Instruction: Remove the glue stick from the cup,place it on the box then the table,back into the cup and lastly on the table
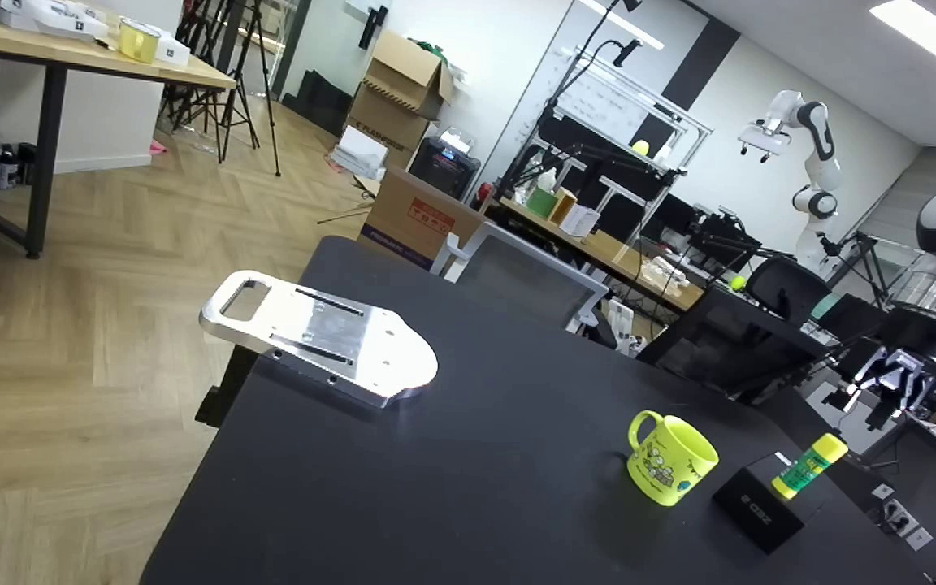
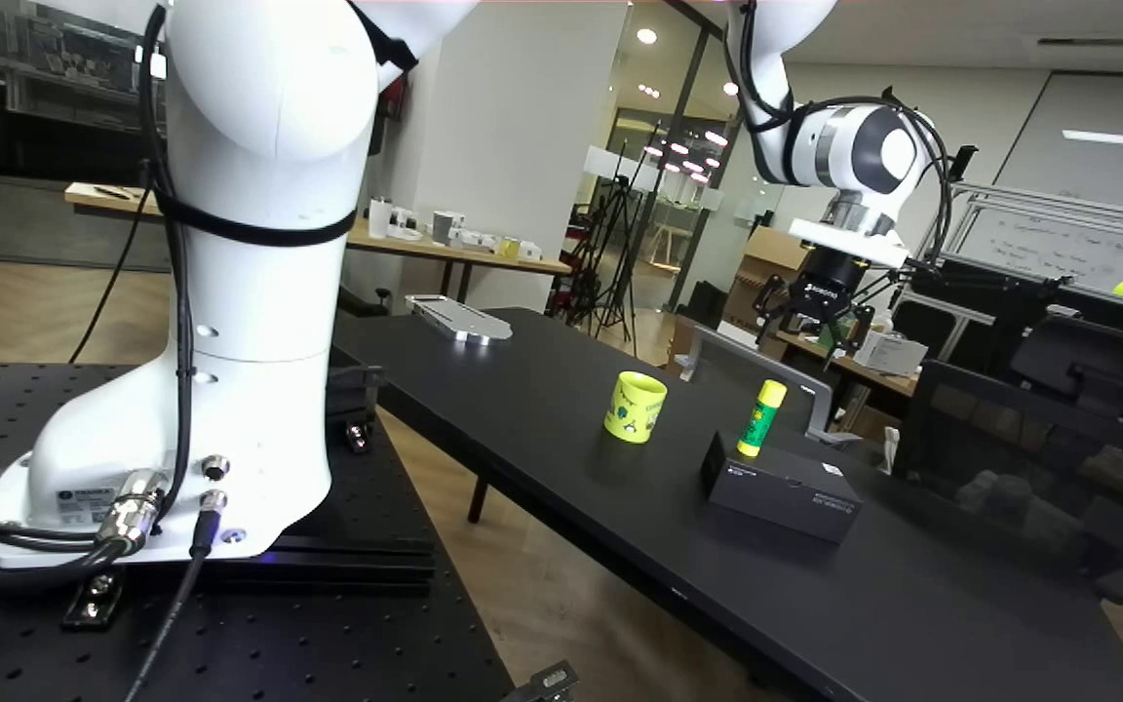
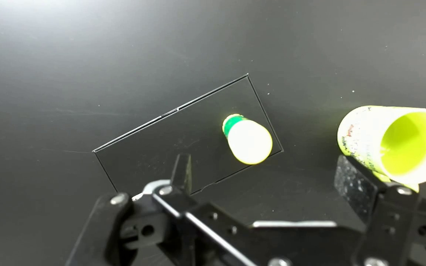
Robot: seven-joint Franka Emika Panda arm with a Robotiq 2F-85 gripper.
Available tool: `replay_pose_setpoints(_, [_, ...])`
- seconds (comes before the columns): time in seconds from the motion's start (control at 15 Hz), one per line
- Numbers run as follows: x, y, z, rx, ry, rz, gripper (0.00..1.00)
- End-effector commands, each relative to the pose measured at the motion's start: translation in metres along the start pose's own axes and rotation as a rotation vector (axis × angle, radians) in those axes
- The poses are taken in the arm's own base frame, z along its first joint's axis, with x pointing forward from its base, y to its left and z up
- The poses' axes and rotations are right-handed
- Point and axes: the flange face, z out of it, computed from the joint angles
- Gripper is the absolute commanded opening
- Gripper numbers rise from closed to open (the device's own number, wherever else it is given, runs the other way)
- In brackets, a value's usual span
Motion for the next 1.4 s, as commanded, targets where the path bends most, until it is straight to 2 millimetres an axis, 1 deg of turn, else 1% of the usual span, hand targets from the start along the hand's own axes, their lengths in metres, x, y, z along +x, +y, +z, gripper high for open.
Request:
replay_pose_setpoints(0.0, [0.001,0.0,0.003,0.005,-0.002,0.001,1.0])
replay_pose_setpoints(0.47, [0.012,-0.001,0.036,0.01,-0.008,-0.006,1.0])
replay_pose_setpoints(0.53, [0.012,-0.001,0.04,0.01,-0.016,-0.01,0.94])
replay_pose_setpoints(0.6, [0.013,-0.002,0.044,0.008,-0.026,-0.01,0.74])
replay_pose_setpoints(0.67, [0.013,-0.002,0.046,0.01,-0.032,-0.01,0.68])
replay_pose_setpoints(0.73, [0.013,-0.001,0.048,0.013,-0.041,-0.008,0.6])
replay_pose_setpoints(0.93, [0.011,0.0,0.051,0.028,-0.065,-0.003,0.39])
replay_pose_setpoints(1.2, [0.006,0.005,0.045,0.041,-0.083,0.005,0.12])
replay_pose_setpoints(1.27, [0.004,0.008,0.04,0.043,-0.08,0.008,0.09])
replay_pose_setpoints(1.33, [0.003,0.01,0.036,0.043,-0.075,0.01,0.09])
